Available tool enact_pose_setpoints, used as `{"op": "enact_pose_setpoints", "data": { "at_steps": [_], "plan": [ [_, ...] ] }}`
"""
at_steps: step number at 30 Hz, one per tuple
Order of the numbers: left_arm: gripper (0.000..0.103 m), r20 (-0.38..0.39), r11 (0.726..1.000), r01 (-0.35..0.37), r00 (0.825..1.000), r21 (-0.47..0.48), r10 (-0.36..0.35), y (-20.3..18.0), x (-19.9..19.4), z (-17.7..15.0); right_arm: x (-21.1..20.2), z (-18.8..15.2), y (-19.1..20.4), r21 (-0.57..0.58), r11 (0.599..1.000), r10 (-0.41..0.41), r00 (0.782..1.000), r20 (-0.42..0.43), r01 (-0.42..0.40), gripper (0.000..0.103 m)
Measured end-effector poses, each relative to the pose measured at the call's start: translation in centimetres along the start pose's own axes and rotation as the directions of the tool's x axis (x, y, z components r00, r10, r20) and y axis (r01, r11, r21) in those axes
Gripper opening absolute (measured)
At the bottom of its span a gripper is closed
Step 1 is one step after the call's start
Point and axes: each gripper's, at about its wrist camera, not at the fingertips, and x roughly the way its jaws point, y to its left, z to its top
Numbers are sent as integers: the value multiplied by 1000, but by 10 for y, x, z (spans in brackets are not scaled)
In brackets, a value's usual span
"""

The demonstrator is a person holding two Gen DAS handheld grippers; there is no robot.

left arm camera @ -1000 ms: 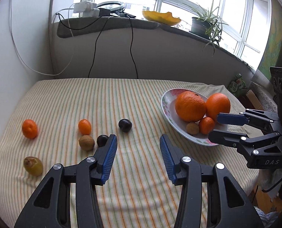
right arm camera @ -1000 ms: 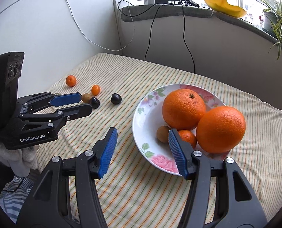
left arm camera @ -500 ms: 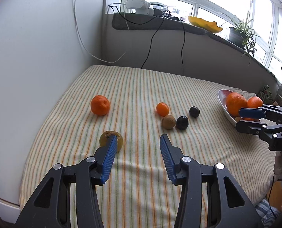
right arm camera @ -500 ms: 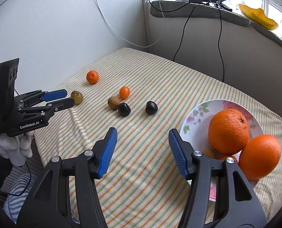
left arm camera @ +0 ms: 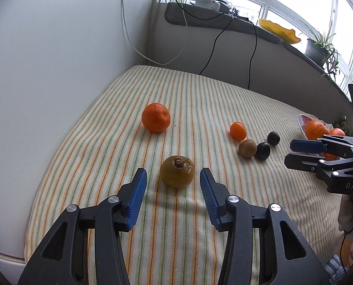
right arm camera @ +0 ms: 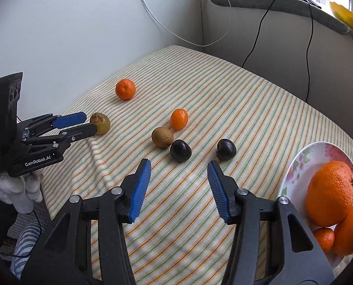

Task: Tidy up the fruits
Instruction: 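Grasp the dark plum with the right tool while the left tool grasps the greenish round fruit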

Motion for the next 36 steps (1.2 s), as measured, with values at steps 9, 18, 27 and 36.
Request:
{"op": "enact_pose_setpoints", "data": {
  "at_steps": [9, 18, 27, 36],
  "plan": [
    [45, -20, 1000, 12, 1000, -17, -13, 2, 10, 0, 35, 11, -5, 9, 999, -31, 998, -45, 32, 43],
    [35, -29, 1000, 24, 999, -10, -24, 0, 15, 0, 45, 12, -4, 5, 1000, -22, 998, -62, 22, 34],
    [28, -25, 999, 42, 999, -18, -43, 2, 14, 1, 41, 12, -1, 4, 1000, -13, 999, -53, 14, 25],
    [27, -8, 998, 57, 998, -38, -57, 2, 8, 1, 20, 10, -2, 26, 1000, 8, 1000, -5, -8, 24]
  ]
}}
